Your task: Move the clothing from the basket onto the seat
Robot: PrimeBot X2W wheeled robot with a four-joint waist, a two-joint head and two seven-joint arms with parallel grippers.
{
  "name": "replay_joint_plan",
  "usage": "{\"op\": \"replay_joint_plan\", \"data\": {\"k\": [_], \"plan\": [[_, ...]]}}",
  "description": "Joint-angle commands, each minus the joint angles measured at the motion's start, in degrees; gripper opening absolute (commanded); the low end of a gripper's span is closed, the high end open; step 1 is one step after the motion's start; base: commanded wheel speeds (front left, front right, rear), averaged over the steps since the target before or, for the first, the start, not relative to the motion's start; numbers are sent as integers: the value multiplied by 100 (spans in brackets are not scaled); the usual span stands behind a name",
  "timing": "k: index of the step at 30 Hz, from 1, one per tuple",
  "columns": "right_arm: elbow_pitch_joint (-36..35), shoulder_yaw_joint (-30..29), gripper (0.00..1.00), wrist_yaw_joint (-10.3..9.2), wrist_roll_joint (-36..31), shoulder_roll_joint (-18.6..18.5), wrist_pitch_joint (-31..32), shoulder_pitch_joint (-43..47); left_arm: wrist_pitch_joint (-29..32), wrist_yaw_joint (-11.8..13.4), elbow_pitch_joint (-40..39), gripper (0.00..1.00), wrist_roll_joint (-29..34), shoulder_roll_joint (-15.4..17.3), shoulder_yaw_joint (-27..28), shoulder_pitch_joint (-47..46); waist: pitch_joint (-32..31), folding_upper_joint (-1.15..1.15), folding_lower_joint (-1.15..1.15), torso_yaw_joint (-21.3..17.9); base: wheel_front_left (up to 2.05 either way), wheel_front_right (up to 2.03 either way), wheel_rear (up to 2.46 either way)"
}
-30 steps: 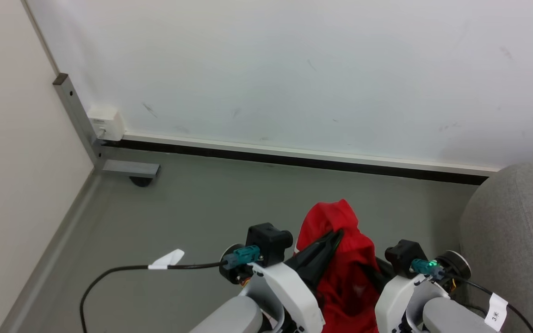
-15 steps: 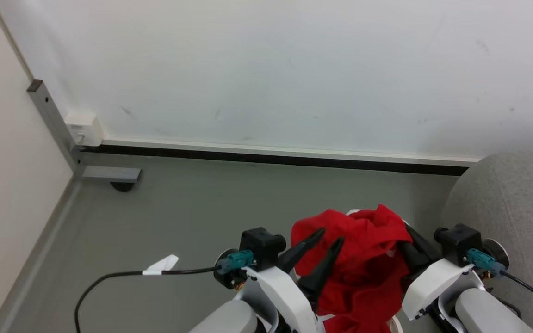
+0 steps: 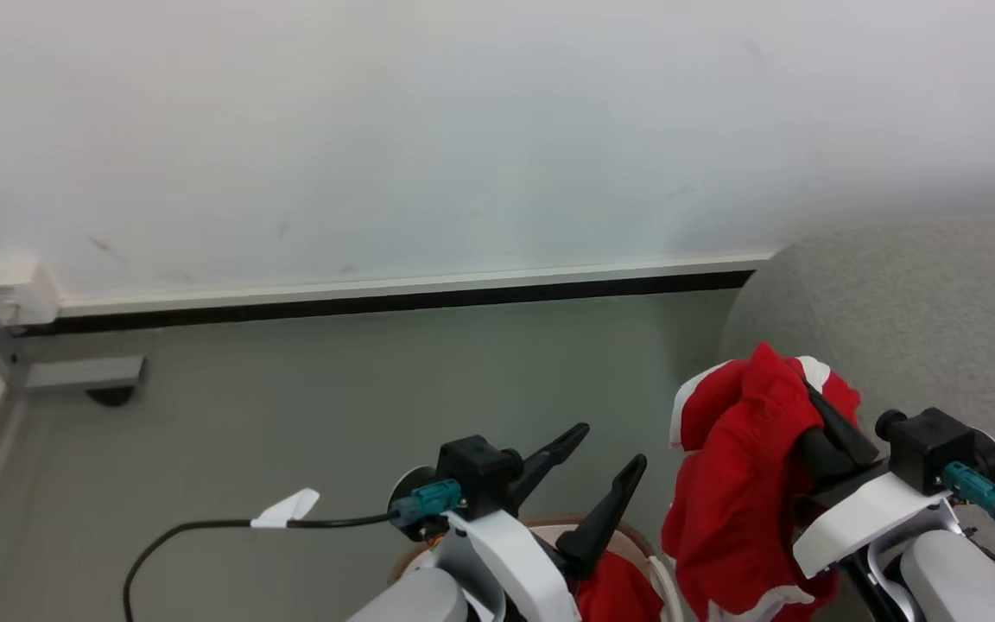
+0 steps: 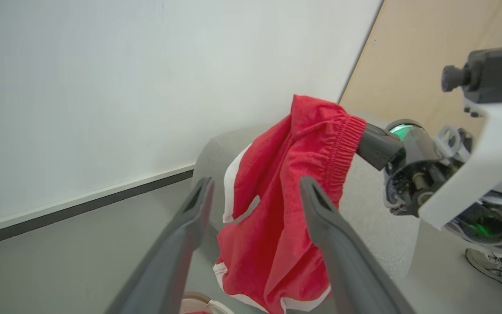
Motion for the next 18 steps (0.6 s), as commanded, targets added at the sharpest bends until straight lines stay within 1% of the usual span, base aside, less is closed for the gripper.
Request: {"op": "replay_joint_plan", "data": {"k": [1,7,9,14,18], "plan": [[-77,-20,0,-12,-38,-68,-19,80,-51,-14,39,100,93,38,-3,31,42,0,0,-337,0,0,0],[-533,-132,0,-11,44,-233,-20,220,-257,39,231,100,231,69,13,-52,111,0,0,-951,0,0,0],[-663,-190,0,-11,37,-234,-19,290,-295,35,299,100,267,69,39,-58,136,0,0,-1146,0,0,0],[-979,-402,0,-12,64,-287,-13,472,-362,-7,448,100,364,27,48,-106,202,0,0,-1510,0,0,0],[-1245,-564,0,-12,99,-342,-13,582,-397,-30,502,100,468,0,105,-145,287,0,0,-1710,0,0,0]]}}
